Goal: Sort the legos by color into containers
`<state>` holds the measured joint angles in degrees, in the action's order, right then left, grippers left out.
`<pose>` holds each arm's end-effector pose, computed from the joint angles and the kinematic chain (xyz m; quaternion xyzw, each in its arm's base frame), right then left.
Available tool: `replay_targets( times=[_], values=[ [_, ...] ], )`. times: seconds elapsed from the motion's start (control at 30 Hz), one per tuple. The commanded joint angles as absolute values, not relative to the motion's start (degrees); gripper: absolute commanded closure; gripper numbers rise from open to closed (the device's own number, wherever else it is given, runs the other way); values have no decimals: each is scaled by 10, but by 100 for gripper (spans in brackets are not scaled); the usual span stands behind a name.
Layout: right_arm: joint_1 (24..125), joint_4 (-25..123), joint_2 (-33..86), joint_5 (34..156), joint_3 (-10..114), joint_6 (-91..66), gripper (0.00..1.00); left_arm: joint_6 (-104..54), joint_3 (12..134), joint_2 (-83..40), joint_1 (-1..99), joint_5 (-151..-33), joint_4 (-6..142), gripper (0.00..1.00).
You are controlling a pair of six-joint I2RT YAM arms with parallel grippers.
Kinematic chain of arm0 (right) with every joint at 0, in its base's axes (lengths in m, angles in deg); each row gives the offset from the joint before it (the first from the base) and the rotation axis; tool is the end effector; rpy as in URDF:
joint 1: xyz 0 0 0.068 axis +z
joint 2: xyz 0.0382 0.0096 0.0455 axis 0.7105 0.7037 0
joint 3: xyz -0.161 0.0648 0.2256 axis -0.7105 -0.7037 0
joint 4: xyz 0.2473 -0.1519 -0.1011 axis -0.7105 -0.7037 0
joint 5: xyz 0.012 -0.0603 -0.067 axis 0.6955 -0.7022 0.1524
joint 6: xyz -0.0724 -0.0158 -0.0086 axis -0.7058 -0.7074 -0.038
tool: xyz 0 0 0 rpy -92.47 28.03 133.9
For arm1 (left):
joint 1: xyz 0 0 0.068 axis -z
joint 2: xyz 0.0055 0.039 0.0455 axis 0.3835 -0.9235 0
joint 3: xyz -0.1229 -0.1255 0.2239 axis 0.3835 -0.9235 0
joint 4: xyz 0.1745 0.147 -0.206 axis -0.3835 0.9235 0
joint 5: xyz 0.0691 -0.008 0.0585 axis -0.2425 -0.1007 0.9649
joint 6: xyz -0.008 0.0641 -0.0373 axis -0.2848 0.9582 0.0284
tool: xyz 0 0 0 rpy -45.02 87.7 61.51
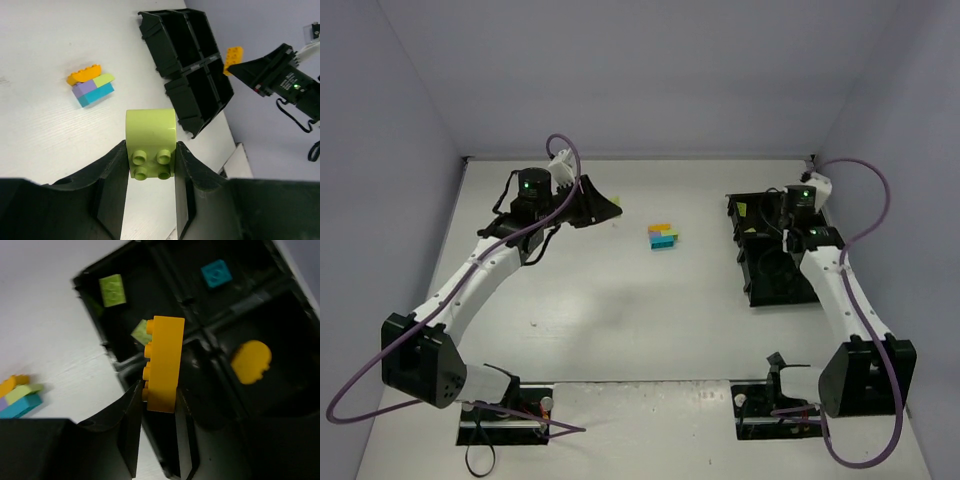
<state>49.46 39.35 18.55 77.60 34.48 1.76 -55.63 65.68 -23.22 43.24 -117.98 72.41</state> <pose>0.3614 0.0154 0.2988 0.1704 0.8285 0.0418 0.5319 0.3440 -0.1675 0.3459 0.0357 0.7771 -0.5028 0.3768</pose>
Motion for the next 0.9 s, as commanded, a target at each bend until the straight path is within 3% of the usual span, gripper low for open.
replay_targets(
  times=[0.0, 0.2, 0.47, 0.63, 0.77, 0.87],
  values=[
    [442, 342, 142, 720, 332, 65, 100, -482, 716, -233, 442, -1175, 778, 100],
    [315, 319, 144, 739, 314, 100, 100, -456, 738, -247, 459, -1173, 806, 100],
    [250, 321, 244, 772, 341, 132, 99, -440, 743, -241, 477, -1170, 831, 100],
    [239, 328, 278, 785, 363, 131, 91, -428, 729, -227, 484, -1165, 830, 100],
    [239, 338, 285, 792, 374, 116, 74, -415, 720, -219, 487, -1153, 840, 100],
    [240, 338, 287, 828, 374, 112, 81, -414, 713, -212, 489, -1154, 837, 100]
  ],
)
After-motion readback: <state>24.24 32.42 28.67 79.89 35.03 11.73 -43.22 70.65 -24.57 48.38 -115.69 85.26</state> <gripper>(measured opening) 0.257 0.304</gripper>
